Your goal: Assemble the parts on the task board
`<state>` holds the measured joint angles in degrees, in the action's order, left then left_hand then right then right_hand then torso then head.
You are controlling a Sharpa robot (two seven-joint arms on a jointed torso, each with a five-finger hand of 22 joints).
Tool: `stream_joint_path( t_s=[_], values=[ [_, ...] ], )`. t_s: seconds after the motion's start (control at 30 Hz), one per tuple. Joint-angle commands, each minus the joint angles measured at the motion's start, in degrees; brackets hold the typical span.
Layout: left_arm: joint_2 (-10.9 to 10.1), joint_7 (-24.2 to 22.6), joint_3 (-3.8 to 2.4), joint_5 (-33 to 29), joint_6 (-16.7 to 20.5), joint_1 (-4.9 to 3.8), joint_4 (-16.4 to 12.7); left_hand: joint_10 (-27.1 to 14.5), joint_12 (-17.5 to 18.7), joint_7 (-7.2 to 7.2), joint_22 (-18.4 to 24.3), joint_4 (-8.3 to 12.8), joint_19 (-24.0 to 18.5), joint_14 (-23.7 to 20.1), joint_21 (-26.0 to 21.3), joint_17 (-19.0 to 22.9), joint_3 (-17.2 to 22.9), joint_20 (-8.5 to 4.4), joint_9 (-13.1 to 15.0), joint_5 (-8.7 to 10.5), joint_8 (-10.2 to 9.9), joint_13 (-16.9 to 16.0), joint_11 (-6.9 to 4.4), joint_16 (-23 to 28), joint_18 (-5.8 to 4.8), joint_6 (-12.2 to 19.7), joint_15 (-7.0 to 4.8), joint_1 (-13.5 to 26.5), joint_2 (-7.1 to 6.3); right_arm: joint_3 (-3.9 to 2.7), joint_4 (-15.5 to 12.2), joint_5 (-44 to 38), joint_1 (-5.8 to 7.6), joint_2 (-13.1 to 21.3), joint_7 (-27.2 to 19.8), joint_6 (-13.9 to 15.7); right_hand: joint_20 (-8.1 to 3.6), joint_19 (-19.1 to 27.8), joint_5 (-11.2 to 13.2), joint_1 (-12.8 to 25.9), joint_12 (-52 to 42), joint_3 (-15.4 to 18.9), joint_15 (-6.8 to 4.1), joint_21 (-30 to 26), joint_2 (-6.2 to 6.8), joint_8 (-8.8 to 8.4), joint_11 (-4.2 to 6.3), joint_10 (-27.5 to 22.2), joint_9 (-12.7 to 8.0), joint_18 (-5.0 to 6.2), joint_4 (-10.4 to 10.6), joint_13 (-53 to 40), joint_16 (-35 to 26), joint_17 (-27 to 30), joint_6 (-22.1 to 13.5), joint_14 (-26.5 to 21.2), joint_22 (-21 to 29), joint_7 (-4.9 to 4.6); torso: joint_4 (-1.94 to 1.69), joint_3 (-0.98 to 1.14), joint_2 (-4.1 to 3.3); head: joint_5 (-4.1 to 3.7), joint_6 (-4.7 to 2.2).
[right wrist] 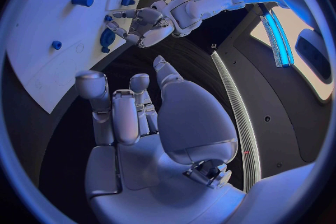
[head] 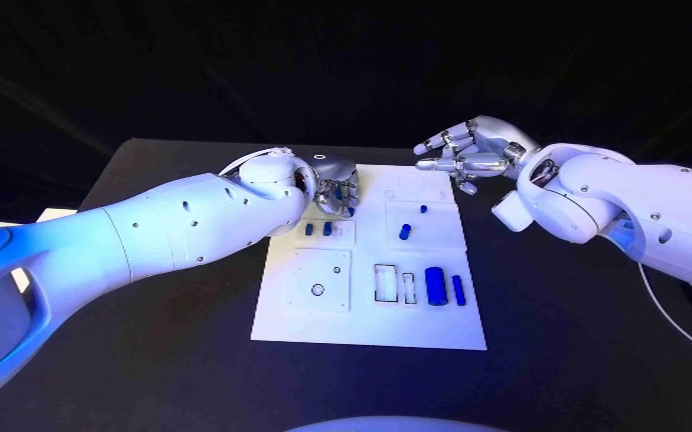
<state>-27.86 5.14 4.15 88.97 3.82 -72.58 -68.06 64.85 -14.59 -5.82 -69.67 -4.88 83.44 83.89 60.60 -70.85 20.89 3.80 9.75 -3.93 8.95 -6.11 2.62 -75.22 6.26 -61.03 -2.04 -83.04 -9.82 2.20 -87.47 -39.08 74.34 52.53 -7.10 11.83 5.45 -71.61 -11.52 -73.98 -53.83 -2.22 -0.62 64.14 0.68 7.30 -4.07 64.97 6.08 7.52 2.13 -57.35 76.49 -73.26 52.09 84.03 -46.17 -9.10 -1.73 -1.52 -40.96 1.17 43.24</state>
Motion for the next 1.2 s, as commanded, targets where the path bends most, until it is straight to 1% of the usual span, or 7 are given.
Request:
stream_joint_path(
  t_s=[0.03,0.53,0.7,0.8,0.9,1.1,1.2],
  values=[
    [0.6,0.2,-0.02,1.3,-2.2,0.14,0.5,0.7,0.4,0.11,-0.7,0.2,0.5,1.0,0.9,-0.1,0.5,-0.12,-0.1,-0.06,-0.3,0.1,0.06,-0.3,-0.90,-0.6,-0.23,0.1,0.49,0.00,-0.1,-0.3,-0.05,-0.1,-0.6,-0.5,-0.04,0.4,0.1,0.0,0.2,0.2,0.13,-0.2,-0.63,0.24,0.02,-0.1,0.1,0.50,0.0,0.0,-0.3,0.0,-0.3,1.6,0.0,-0.02,0.06,-0.05,0.00,0.02,0.04],
    [2.4,0.2,-0.02,1.5,-3.3,0.59,2.2,1.5,1.0,0.07,-2.6,0.5,1.0,1.0,3.3,0.6,1.2,-0.27,-0.3,0.05,-0.7,0.3,-0.06,-0.1,-1.29,-1.0,-0.27,0.4,0.50,0.00,-0.1,-0.3,-0.05,-0.2,-0.6,-0.6,-0.04,0.4,0.1,0.0,0.2,0.2,0.13,-0.2,-0.63,0.24,0.02,-0.1,0.1,0.50,0.0,0.0,-0.3,0.0,-0.3,1.6,0.0,-0.02,-0.02,-0.02,0.03,0.00,0.19],
    [2.5,1.0,-0.02,1.5,-3.6,0.62,2.6,2.9,1.0,0.10,-4.4,0.9,1.5,1.4,5.8,0.2,1.8,-0.34,-0.4,0.10,-0.9,0.2,-0.35,-0.7,-1.72,-1.5,-0.35,0.4,0.88,0.00,-0.2,-0.3,-0.05,-0.2,-0.6,-0.7,-0.04,0.4,0.1,0.0,0.2,0.2,0.13,-0.2,-0.63,0.24,0.02,-0.1,0.1,0.50,0.0,0.0,-0.3,0.0,-0.3,1.6,0.0,-0.02,-0.03,0.01,0.06,0.15,0.10],
    [2.6,1.9,-0.02,1.6,-3.2,0.63,2.8,4.5,0.8,0.07,-5.2,1.6,1.7,1.7,6.8,-0.3,2.9,-0.41,-0.3,0.91,-0.6,0.0,-0.61,-1.2,-1.88,-2.8,-0.43,-0.3,1.83,0.00,-0.1,-0.3,-0.05,-0.2,-0.6,-0.7,-0.04,0.3,0.0,-0.1,0.1,0.2,0.12,-0.2,-0.72,0.30,0.02,-0.1,0.1,0.49,0.0,0.0,-0.3,0.0,-0.4,1.6,0.0,-0.02,-0.05,-0.02,0.06,0.14,0.11],
    [2.6,2.7,-0.02,2.2,-2.9,0.66,2.8,6.1,0.5,-0.14,-6.2,3.4,1.9,2.0,8.1,-1.1,4.5,-0.60,-0.1,1.09,-0.2,-0.5,-0.75,-1.9,-2.08,-4.4,-0.56,-1.9,2.52,0.00,-0.1,-0.4,-0.05,-0.2,-0.6,-0.7,-0.04,0.3,0.0,-0.1,0.1,0.2,0.13,-0.2,-0.77,0.31,0.02,-0.1,0.1,0.49,0.0,0.0,-0.3,0.0,-0.4,1.6,0.0,-0.02,-0.01,-0.04,0.05,0.13,0.17],
    [2.6,3.1,-0.05,2.5,-1.8,0.73,2.7,6.8,1.0,-0.44,-7.1,5.5,1.9,2.2,9.0,-1.4,6.6,-0.59,-0.3,1.08,-0.6,-0.9,-0.52,-2.3,-2.24,-5.0,-0.34,-2.5,2.67,0.00,-0.1,-0.4,-0.05,-0.3,-0.7,-0.7,-0.04,0.3,0.0,-0.1,0.1,0.2,0.13,-0.2,-0.77,0.31,0.02,-0.1,0.1,0.49,0.0,0.0,-0.3,0.0,-0.4,1.6,0.0,-0.02,0.02,-0.05,0.03,0.13,0.19],
    [2.4,2.9,-0.25,2.5,-1.0,0.80,2.2,6.9,1.2,-0.53,-7.3,6.2,1.9,2.3,9.2,-1.5,7.4,-0.54,-0.5,1.09,-0.9,-1.1,-0.43,-2.5,-2.26,-5.2,-0.25,-2.1,2.61,0.00,-0.1,-0.4,-0.05,-0.3,-0.7,-0.7,-0.04,0.3,0.0,-0.1,0.1,0.2,0.13,-0.2,-0.77,0.31,0.02,-0.1,0.1,0.49,0.0,0.0,-0.3,0.0,-0.4,1.6,0.0,-0.02,0.03,-0.06,0.02,0.14,0.21]
  ],
)
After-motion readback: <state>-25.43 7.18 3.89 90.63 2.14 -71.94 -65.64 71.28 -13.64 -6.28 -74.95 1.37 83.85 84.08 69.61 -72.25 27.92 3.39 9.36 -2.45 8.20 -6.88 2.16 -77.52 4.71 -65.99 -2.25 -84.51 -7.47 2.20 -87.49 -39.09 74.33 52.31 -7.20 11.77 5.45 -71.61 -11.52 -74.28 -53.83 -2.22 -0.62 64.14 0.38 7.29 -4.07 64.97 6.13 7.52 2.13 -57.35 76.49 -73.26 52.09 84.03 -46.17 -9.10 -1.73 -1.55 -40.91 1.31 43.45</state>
